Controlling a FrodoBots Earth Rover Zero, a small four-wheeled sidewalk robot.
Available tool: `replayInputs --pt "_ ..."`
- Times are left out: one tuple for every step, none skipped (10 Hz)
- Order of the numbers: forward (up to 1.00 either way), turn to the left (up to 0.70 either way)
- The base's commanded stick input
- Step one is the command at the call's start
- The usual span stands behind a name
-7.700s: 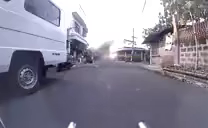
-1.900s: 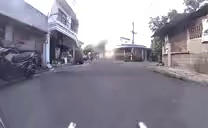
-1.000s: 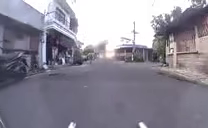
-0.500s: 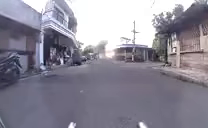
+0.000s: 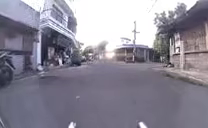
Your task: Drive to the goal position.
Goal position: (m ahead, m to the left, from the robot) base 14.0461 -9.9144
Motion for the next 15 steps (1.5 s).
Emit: replayInputs --pt "0.70 -0.09" --pt "0.70 0.00" --pt "0.70 0.00" --pt "0.70 0.00" --pt "0.70 0.00" --pt "0.70 0.00" --pt "0.70 0.00" --pt "0.70 0.00" --pt "0.70 0.00" --pt "0.70 0.00" --pt "0.70 0.00" --pt "0.70 0.00" --pt "0.70 0.00" --pt "0.70 0.00" --pt "0.70 0.00"
